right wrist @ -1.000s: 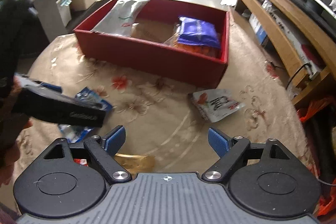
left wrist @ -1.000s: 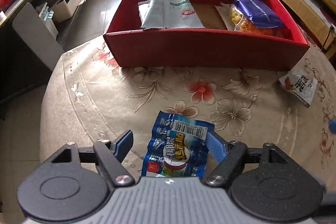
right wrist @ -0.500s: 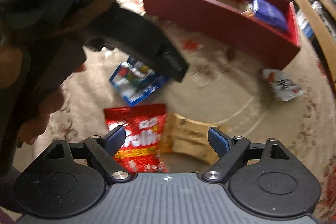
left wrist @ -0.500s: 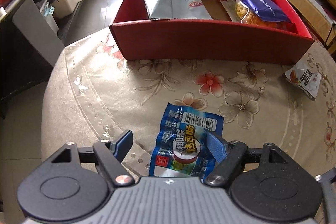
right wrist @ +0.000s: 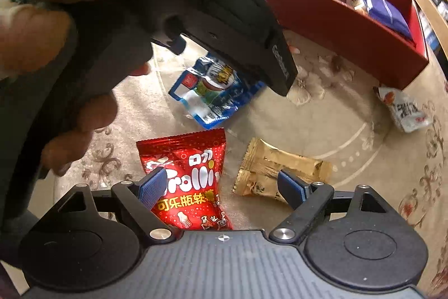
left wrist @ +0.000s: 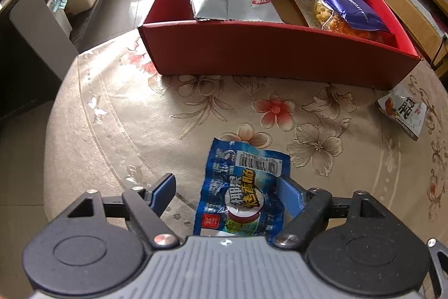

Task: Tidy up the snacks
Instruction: 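Grasp the blue sausage pack with the left tool while the right tool grasps the red Trolli bag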

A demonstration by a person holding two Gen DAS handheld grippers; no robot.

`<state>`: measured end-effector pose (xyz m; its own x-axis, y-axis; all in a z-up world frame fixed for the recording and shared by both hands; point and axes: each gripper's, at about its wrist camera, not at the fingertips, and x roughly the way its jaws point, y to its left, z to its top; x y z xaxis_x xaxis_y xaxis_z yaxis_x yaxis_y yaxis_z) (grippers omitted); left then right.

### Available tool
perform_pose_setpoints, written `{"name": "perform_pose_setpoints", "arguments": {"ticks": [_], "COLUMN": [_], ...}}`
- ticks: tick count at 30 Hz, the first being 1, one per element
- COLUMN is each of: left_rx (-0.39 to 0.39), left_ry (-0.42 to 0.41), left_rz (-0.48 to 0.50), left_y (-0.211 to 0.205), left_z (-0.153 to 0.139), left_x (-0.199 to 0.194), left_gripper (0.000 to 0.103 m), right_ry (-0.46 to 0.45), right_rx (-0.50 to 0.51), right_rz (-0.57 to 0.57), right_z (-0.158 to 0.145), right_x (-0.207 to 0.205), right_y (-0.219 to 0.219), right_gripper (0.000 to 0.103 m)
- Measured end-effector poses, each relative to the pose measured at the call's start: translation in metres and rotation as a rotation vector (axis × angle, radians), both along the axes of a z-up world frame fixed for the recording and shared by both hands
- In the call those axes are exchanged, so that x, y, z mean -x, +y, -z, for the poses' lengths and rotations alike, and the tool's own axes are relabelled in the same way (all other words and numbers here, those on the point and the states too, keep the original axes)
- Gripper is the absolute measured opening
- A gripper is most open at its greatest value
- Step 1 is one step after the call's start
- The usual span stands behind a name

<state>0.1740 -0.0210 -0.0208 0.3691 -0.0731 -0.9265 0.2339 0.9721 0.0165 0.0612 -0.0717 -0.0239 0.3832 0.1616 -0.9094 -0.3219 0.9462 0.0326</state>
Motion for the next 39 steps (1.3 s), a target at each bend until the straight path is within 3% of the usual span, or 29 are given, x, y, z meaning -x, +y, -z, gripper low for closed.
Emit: {"name": "perform_pose_setpoints", "arguments": {"ticks": [5,15,19,21,22,25,35,39], "left_rx": [0.000,-0.007,-0.010,-0.022,-0.026,-0.029,-0.015,-0.027], "left_ry": [0.021,0.024,0.031,0.032,0.032,0.035,0.072,0.066], "left_rz": [0.022,0.041,0.053,0.059,0.059,0.059,0.056,0.066], "left_y": [-0.006,-0.012,-0.011,-0.008,-0.006,-0.002,0.014,0.014], "left_z": [0.006,0.009,0.007,0.006,0.006,0.006,0.008,0.008], "left_x": [0.000,-0.005,-0.002,0.003,0.005,0.012,0.059,0.083], "left_gripper": [0.078,0.075,0.068,0.067,0.067,0.066,0.066,0.067], "right_ry": [0.021,0.031,0.044,0.028,0.032,0.037,0.032,0.026], "right_rx": [-0.008,-0.064,0.016,0.059,0.058,0.033,-0.002,0.016], "right_rz": [-0.049,-0.030,-0.061,-0.062,-0.052,0.014,0.205,0.231], "right_z": [0.005,-0.004,0.014,0.015,0.015,0.011,0.007,0.011], "right_x": [0.000,0.005,0.004,0.006,0.006,0.009,0.035,0.038], "right_y": [0.007,-0.001,0.008,0.011,0.010,-0.003,-0.048,-0.054], "right_gripper": [0.093,0.093,0.093,0.084,0.073,0.064,0.063,0.066]}}
